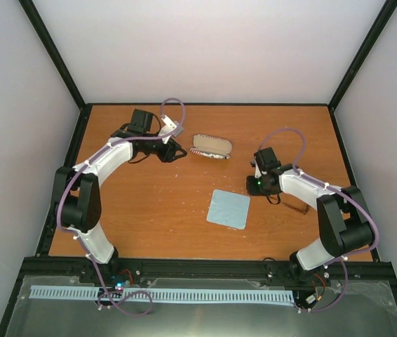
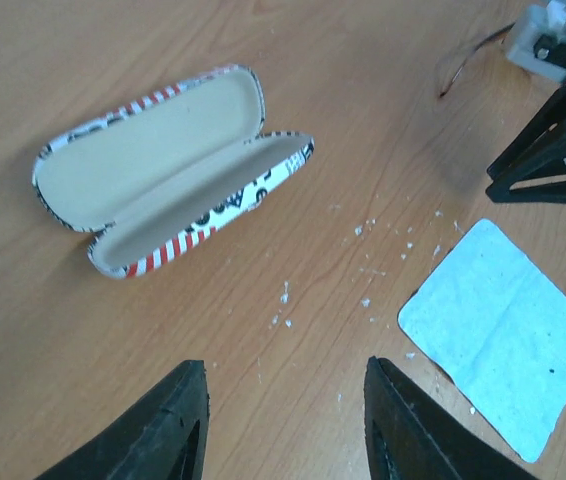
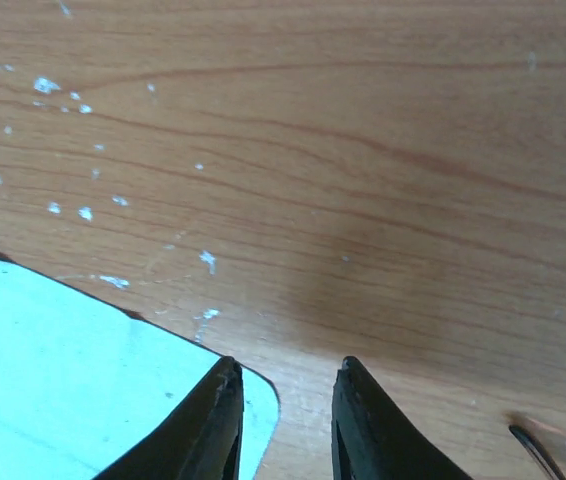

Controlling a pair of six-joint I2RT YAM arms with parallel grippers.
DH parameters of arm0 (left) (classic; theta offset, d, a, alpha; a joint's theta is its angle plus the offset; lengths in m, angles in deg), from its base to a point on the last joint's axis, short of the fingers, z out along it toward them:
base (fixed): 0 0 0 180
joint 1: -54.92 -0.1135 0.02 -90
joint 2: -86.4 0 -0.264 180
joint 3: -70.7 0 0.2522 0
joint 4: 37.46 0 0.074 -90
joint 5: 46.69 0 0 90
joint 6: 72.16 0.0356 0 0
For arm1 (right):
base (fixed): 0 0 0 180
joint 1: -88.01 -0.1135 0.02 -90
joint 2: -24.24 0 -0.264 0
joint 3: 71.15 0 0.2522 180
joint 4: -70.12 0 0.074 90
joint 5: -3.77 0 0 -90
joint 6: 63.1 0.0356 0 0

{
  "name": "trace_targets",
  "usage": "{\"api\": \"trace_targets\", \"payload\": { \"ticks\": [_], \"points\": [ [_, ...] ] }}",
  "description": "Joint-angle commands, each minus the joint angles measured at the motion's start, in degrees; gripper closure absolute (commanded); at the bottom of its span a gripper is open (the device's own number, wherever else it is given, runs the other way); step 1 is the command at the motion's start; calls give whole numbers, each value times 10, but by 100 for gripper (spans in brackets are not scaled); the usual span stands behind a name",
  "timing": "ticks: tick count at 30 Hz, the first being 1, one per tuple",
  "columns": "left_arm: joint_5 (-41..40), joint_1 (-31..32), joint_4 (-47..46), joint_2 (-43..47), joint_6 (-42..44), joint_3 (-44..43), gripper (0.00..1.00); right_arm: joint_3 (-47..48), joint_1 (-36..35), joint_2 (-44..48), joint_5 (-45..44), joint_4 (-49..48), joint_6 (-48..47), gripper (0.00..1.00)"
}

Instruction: Organize the sunglasses

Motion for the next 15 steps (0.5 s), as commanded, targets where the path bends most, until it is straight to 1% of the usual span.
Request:
{"api": "trace_targets", "payload": {
  "ticks": [1, 7, 15],
  "points": [
    [17, 3, 8, -6, 17, 1, 55, -14, -3, 16, -21, 3, 13, 72],
    [14, 7, 10, -21, 19, -12, 55, -30, -20, 8, -11, 1, 22, 68],
    [13, 12, 9, -42, 23, -14, 55, -41, -40, -19, -11, -1, 31, 69]
  ]
}}
